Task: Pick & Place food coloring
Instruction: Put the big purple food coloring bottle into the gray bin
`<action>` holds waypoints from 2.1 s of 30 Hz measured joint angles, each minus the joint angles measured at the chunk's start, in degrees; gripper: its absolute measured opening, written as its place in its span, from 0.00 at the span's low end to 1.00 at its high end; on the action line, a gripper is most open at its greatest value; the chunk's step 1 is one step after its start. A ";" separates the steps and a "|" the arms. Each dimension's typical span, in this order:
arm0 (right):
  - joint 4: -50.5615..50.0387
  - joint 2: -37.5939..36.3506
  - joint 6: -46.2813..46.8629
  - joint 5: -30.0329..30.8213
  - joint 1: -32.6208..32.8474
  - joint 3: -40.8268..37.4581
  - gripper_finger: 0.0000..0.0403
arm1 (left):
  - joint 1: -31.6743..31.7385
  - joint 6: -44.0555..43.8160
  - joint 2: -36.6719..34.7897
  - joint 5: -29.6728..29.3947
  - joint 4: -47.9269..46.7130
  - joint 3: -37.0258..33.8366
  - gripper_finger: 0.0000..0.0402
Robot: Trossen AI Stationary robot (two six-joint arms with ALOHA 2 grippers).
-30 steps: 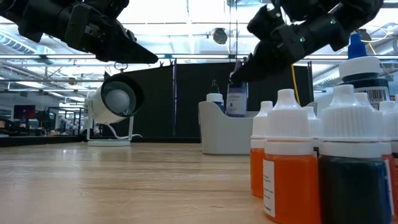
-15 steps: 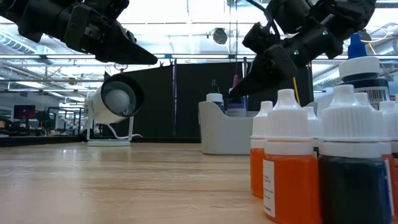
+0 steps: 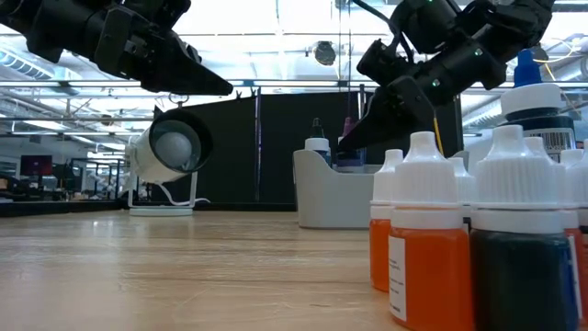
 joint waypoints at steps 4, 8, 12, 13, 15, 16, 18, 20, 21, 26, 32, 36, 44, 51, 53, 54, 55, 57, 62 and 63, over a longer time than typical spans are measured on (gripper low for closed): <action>-1.06 0.00 -0.16 -0.05 -0.30 -0.02 0.30 | 0.00 0.17 0.00 0.00 0.00 0.00 0.16; -1.09 0.00 0.02 -0.14 -0.35 -0.02 0.29 | 0.00 0.26 0.00 0.00 0.00 0.00 0.16; -1.08 0.00 0.52 -0.14 -0.37 -0.02 0.30 | 0.00 0.26 0.00 0.00 0.02 0.00 0.16; -1.07 0.00 0.55 -0.14 -0.37 -0.02 0.30 | 0.00 0.26 0.00 0.00 0.02 0.00 0.16; -1.06 0.00 0.59 -0.15 -0.37 -0.02 0.30 | 0.00 0.30 0.00 0.00 0.02 0.00 0.16; -1.07 0.00 0.92 -0.15 -0.37 -0.02 0.30 | 0.00 0.30 0.00 0.00 0.02 0.00 0.16; -1.07 0.00 1.95 -0.16 -0.37 -0.02 0.29 | 0.00 0.28 0.00 0.00 0.04 0.00 0.16; -1.07 0.00 2.07 -0.16 -0.35 -0.02 0.29 | 0.00 0.29 0.00 0.00 0.04 0.00 0.16; -1.07 0.00 2.07 -0.16 -0.35 -0.02 0.29 | 0.00 0.28 0.00 0.00 0.04 0.00 0.16; -0.66 0.00 2.69 -0.18 -0.35 -0.02 0.31 | 0.00 0.28 0.00 0.00 0.07 0.00 0.16; 0.33 1.57 2.22 -0.18 -0.35 -0.09 0.29 | 0.00 0.28 0.00 0.00 0.07 0.00 0.16; 2.80 3.46 2.35 -0.16 -0.35 -0.07 0.30 | 0.00 0.27 -0.02 0.00 0.10 -0.02 0.16; 3.77 4.09 2.06 -0.18 -0.36 0.00 0.30 | 0.02 0.25 -0.02 -0.04 -0.49 -0.04 0.16; 3.79 4.15 1.99 0.95 -0.36 -0.02 0.35 | 0.00 -0.95 -0.02 -0.02 -0.89 -0.04 0.16; 3.90 4.15 1.99 2.59 -0.37 -0.02 0.37 | 0.00 -1.22 -0.02 -0.02 -0.99 -0.04 0.16; 3.90 4.15 1.90 3.06 -0.37 -0.03 0.37 | 0.00 -1.27 -0.02 -0.02 -1.04 -0.04 0.16; 3.96 4.15 1.88 3.05 -0.37 -0.04 0.37 | 0.00 -1.29 -0.02 -0.02 -1.07 -0.04 0.16; 4.00 4.15 1.87 3.04 -0.37 -0.04 0.38 | 0.00 -1.29 -0.02 -0.02 -1.10 -0.04 0.16; 4.06 4.15 1.74 3.03 0.22 -0.07 0.38 | 0.00 -1.29 -0.02 -0.02 -1.14 -0.04 0.16; 4.13 4.15 1.55 3.05 0.43 -0.08 0.38 | 0.00 -1.31 -0.02 -0.02 -1.17 -0.04 0.16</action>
